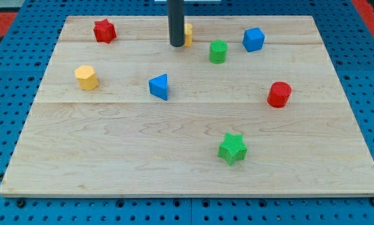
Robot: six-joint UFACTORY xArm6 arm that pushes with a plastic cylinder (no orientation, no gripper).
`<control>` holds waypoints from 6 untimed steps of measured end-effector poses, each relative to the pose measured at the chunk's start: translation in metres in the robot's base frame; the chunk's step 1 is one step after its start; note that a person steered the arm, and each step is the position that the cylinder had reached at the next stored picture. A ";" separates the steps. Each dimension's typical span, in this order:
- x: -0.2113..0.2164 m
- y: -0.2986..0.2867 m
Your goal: Push the green circle to the bottom left of the blue cube
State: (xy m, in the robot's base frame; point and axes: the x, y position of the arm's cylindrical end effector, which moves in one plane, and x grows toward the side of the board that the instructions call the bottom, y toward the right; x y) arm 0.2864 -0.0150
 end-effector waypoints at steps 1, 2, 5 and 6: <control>0.013 0.028; 0.001 0.072; -0.017 0.150; -0.017 0.158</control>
